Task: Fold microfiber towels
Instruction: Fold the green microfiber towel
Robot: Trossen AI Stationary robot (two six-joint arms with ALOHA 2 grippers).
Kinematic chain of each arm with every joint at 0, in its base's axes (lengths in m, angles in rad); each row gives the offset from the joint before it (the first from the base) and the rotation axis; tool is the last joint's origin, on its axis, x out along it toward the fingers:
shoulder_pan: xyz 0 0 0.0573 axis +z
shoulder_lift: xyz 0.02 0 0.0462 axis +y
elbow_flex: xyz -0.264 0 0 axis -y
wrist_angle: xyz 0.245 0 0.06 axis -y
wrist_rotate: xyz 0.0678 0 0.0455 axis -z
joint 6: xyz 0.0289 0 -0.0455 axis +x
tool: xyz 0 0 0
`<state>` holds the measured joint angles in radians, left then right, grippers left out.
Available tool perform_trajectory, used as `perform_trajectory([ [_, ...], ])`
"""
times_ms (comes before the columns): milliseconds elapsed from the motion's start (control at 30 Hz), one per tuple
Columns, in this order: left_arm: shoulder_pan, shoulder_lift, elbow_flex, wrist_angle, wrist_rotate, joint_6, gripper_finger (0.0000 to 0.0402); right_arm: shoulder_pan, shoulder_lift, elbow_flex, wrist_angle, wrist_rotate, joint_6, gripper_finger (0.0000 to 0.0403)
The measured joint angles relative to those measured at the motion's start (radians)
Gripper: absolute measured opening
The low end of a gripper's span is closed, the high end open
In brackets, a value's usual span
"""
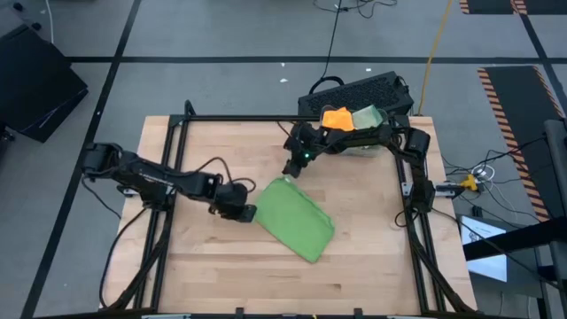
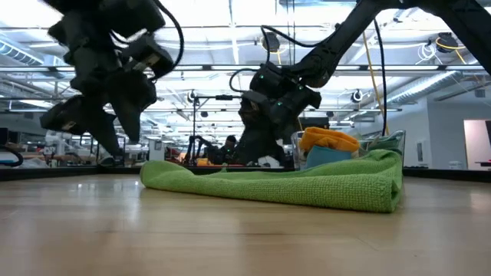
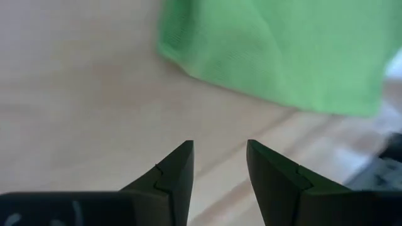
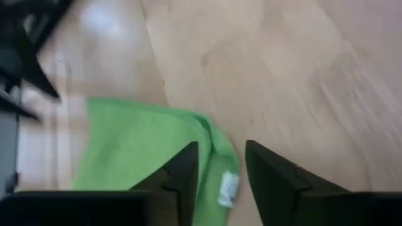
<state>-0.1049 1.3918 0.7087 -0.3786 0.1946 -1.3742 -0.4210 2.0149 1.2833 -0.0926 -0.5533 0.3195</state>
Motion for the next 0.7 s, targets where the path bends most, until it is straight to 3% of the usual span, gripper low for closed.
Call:
perform_trajectory([
  [200,-0.093,0.0,-0.097,0.224,-0.101,-0.186,0.015,0.015,0.005,0.001,0.016,-0.024,0.048,0.0176],
  [367,-0.141,0.0,-0.159,0.316,-0.206,-0.234,0.0158,0.062,0.016,0.001,0.015,0.05,-0.01,0.0207],
  [533,-0.167,0.0,-0.188,0.33,-0.237,-0.226,0.0215,0.109,0.022,0.001,0.05,0.157,-0.138,0.0219],
  [700,-0.18,0.0,-0.2,0.33,-0.237,-0.219,0.027,0.134,0.047,0.002,0.105,0.205,-0.125,0.021],
])
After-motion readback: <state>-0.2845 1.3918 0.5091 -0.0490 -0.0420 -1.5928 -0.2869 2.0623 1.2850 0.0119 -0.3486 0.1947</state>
